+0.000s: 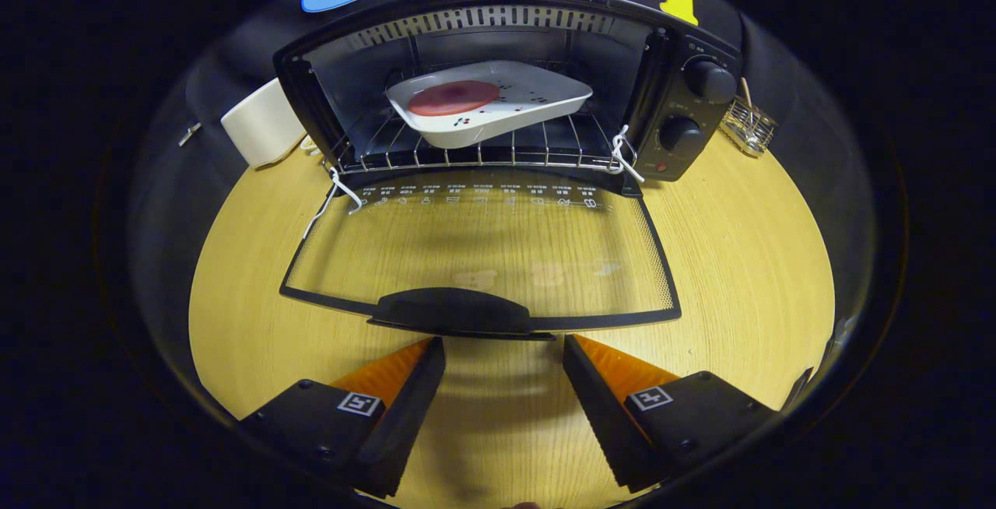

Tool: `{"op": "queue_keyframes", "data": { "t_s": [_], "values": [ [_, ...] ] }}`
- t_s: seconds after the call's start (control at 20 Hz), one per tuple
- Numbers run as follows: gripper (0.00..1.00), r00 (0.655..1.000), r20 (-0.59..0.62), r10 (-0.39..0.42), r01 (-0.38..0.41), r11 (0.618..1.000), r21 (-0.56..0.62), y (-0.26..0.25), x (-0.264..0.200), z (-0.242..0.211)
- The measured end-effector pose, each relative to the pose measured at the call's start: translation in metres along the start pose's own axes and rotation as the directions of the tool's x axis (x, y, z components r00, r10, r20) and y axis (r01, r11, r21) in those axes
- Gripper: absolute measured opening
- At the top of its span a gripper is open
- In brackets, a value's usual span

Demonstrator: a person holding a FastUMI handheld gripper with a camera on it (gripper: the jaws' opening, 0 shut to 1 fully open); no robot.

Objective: Open the toaster oven, put the food inside, and close the toaster oven door.

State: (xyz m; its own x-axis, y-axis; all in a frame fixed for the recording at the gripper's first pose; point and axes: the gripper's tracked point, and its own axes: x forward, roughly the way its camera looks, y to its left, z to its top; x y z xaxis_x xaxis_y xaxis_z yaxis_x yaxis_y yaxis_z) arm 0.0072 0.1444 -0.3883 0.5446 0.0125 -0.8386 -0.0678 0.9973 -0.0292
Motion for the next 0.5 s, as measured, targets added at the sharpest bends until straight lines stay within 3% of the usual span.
{"op": "queue_keyframes", "data": {
  "t_s": [0.3,0.5],
  "values": [
    [0.99,1.0,0.011,0.0,0.001,0.999,-0.054,0.002,-0.003,0.007],
    [0.99,0.996,0.071,0.049,-0.036,0.984,-0.174,0.009,-0.024,0.021]
  ]
}}
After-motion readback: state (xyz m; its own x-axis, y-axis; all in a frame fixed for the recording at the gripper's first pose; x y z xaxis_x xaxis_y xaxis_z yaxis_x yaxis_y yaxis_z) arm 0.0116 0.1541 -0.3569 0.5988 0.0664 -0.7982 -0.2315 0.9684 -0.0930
